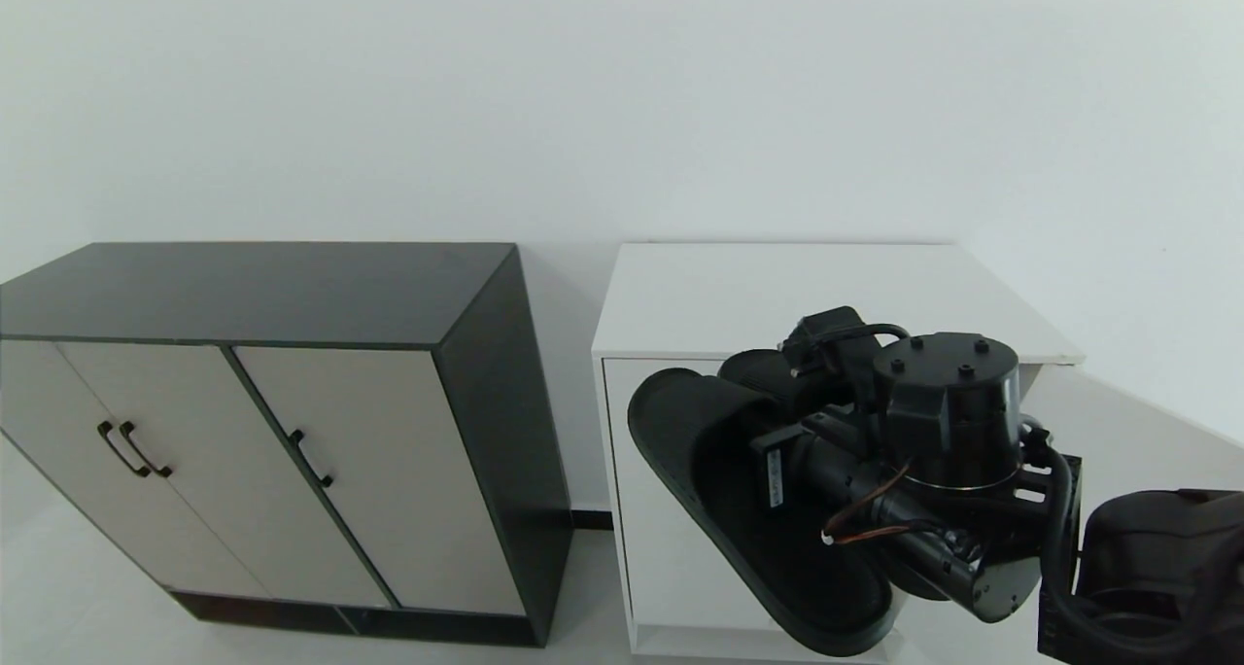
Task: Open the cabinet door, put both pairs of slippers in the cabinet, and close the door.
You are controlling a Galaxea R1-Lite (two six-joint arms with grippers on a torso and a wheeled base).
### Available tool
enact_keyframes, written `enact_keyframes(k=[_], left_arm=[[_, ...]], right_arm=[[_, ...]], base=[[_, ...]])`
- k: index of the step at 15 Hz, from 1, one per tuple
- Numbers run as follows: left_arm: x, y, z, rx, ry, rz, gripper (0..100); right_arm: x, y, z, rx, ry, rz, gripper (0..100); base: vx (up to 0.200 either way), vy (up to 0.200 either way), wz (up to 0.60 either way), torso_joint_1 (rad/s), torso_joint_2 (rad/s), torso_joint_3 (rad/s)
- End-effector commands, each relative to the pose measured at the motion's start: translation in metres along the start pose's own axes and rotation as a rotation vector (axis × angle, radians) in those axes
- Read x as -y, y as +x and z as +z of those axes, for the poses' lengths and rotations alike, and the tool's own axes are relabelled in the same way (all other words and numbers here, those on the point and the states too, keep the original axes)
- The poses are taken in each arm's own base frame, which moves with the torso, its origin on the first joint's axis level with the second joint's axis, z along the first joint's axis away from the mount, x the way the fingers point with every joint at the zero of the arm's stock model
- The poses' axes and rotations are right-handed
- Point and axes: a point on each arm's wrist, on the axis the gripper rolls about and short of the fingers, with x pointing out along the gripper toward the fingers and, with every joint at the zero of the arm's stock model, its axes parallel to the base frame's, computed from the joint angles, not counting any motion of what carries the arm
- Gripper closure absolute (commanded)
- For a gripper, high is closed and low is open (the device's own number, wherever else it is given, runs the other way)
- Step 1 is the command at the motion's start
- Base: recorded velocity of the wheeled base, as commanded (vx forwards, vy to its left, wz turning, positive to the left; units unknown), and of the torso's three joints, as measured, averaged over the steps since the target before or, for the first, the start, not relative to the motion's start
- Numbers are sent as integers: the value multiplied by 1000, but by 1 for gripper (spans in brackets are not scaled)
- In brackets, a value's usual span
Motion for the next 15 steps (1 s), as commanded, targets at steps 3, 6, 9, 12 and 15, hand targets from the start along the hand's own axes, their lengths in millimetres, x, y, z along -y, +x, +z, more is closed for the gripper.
enact_keyframes(k=[3, 6, 9, 12, 15], left_arm=[[0, 0, 0, 0, 2, 1, 100], [0, 0, 0, 0, 5, 1, 100], [0, 0, 0, 0, 3, -2, 100], [0, 0, 0, 0, 3, 1, 100], [0, 0, 0, 0, 3, -1, 100]], right_arm=[[0, 1, -2, -6, -3, 0, 100], [-1, 1, -2, -8, -4, 0, 100], [0, 1, -3, -9, -4, 0, 100], [0, 1, -3, -9, -4, 0, 100], [0, 0, -3, -9, -4, 0, 100]], base=[[0, 0, 0, 0, 0, 0], [0, -133, 0, 0, 2, 2], [0, -200, 0, 2, 4, 1], [0, -200, 0, 2, 4, -1], [0, -200, 0, 5, 1, 2]])
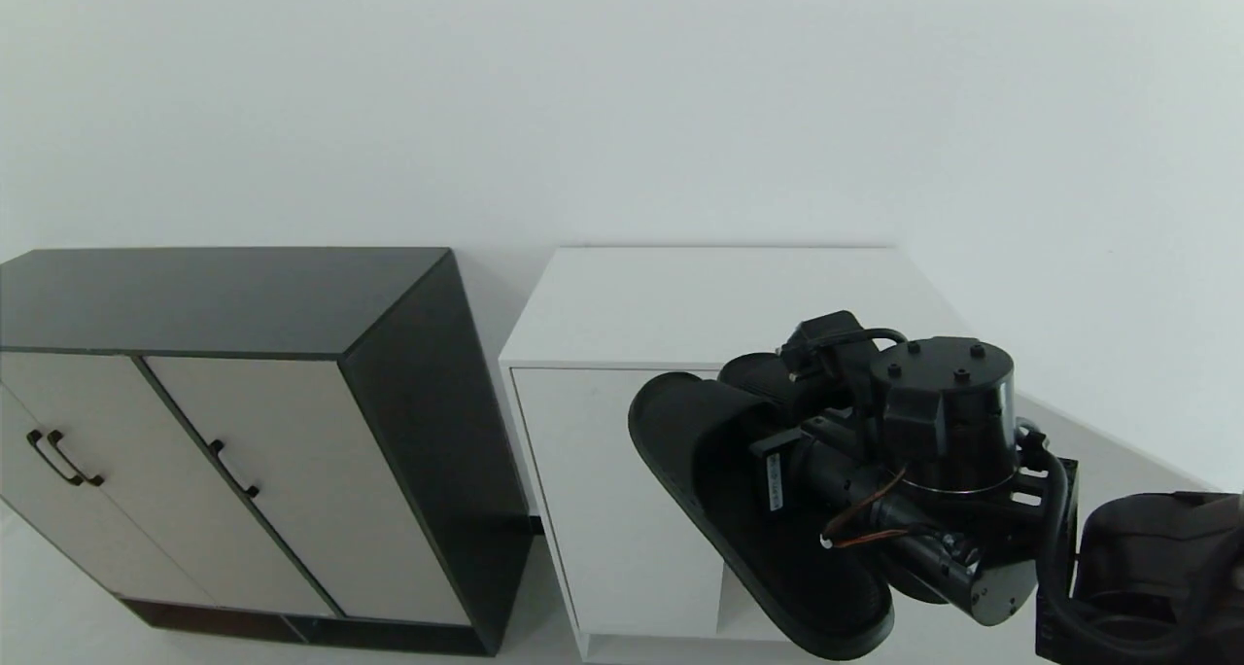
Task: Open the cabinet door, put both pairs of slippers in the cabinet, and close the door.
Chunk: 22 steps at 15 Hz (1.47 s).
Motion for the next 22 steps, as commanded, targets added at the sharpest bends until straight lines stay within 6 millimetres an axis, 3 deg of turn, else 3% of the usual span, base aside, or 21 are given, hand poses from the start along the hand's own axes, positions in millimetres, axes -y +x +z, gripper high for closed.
enact_keyframes(k=[1, 10, 22], left_arm=[[0, 0, 0, 1, 0, 0, 100], [0, 0, 0, -1, -5, 0, 100], [0, 0, 0, -1, -3, 0, 100]], right_arm=[[0, 0, -1, -3, -1, 0, 100], [0, 0, 0, 15, 4, 1, 100], [2, -2, -3, 13, 2, -1, 100]], base=[[0, -200, 0, -2, 2, 2], [0, -200, 0, 3, 1, 1], [0, 0, 0, 0, 0, 0]])
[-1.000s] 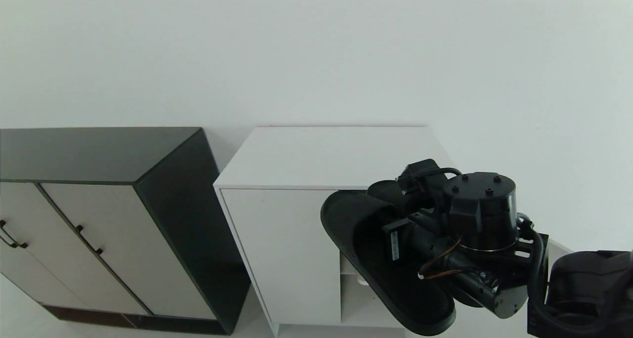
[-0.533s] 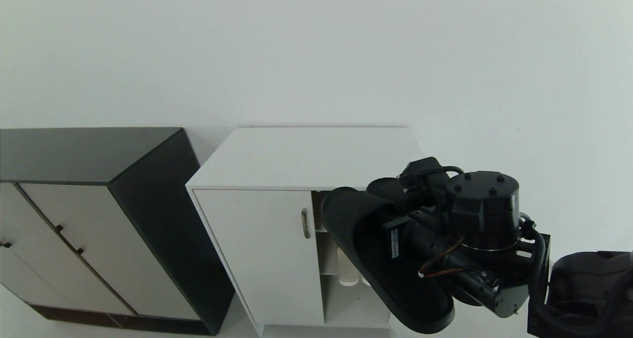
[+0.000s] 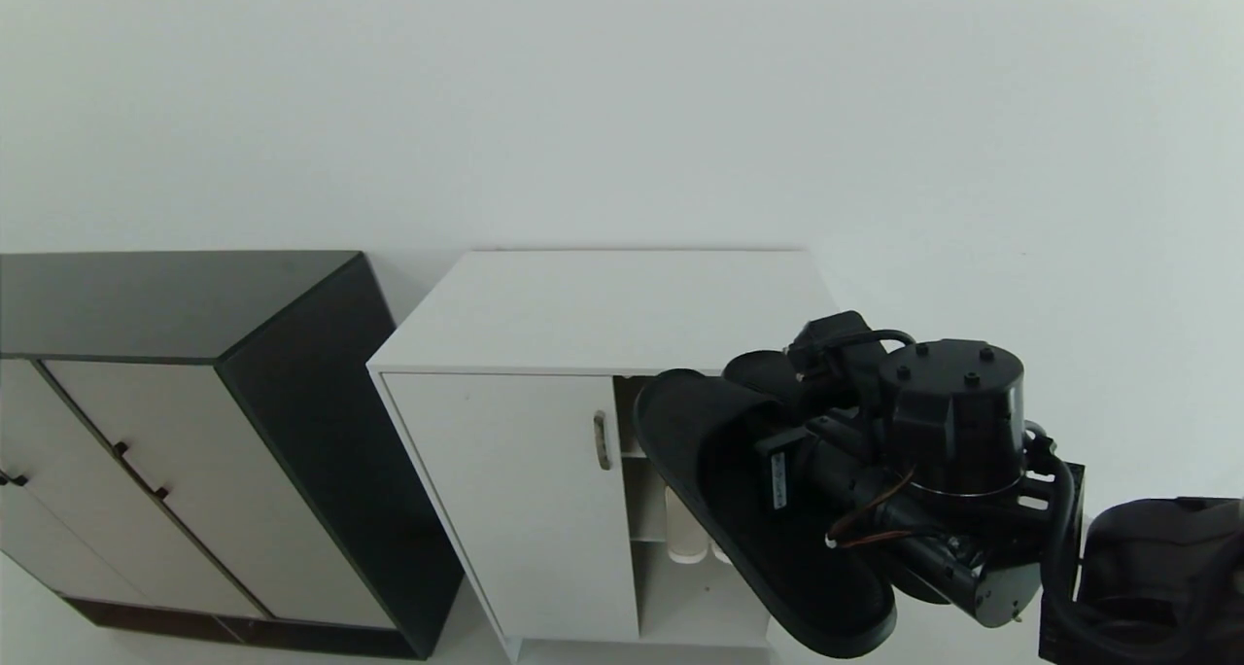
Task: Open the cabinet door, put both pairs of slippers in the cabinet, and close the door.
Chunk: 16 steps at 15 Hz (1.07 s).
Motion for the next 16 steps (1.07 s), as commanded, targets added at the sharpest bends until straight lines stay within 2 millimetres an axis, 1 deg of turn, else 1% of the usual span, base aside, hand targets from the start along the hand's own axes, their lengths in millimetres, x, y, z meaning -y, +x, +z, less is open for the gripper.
enact_keyframes(k=[1, 14, 16], left_arm=[[0, 0, 0, 2, -1, 1, 100], [0, 0, 0, -1, 0, 0, 100], [0, 0, 0, -1, 0, 0, 100]], right_arm=[[0, -1, -2, -4, -4, -1, 100], [1, -1, -7, -14, -16, 0, 100], [1, -1, -7, -14, -16, 0, 100]], base=[[0, 0, 0, 0, 0, 0], [0, 0, 0, -3, 4, 4], [0, 0, 0, -168, 378, 215]])
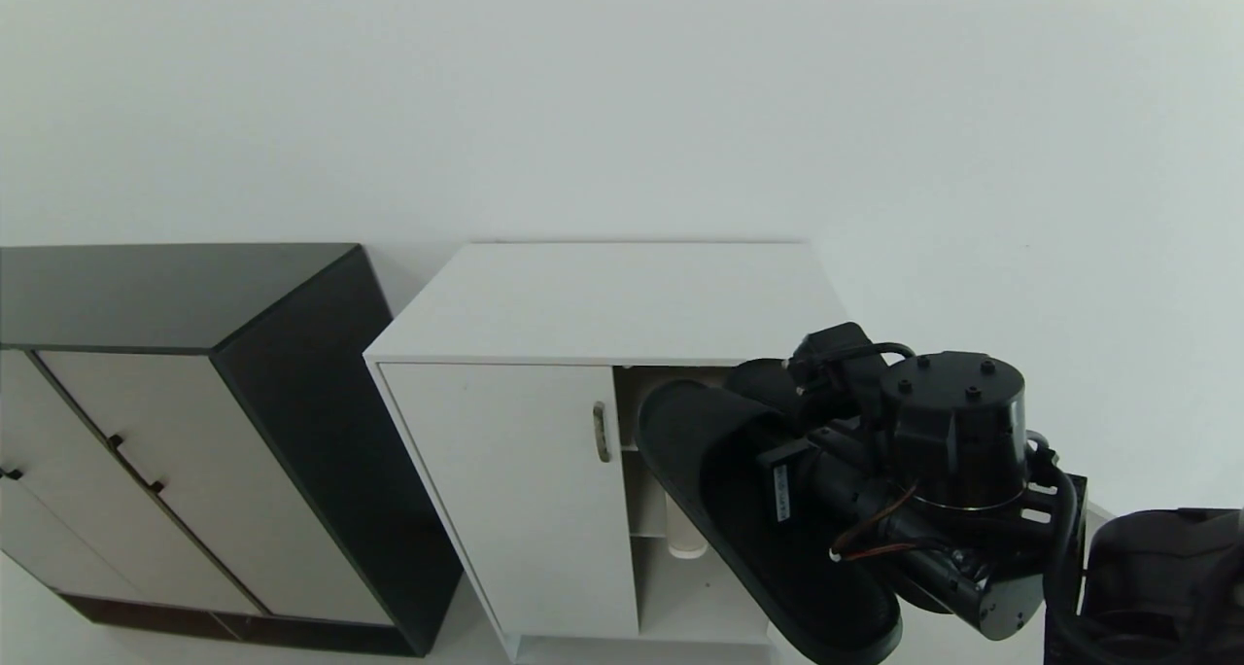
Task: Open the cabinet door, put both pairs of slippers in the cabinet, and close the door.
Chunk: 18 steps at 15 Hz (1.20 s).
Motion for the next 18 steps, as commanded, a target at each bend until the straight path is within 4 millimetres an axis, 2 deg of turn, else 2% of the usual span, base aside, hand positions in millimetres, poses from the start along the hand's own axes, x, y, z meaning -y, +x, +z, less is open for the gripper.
enact_keyframes(k=[1, 10, 18], left_arm=[[0, 0, 0, 0, 0, 0, 100], [0, 0, 0, -1, 0, 0, 100], [0, 0, 0, 0, 0, 0, 100]], right_arm=[[0, 0, -1, -2, -1, 0, 100], [0, 1, -1, -4, -2, 0, 100], [-1, 1, -2, -8, -4, 0, 100]], base=[[0, 0, 0, -212, 496, 276], [0, 0, 0, -212, 527, 310], [0, 0, 0, -160, 488, 321]])
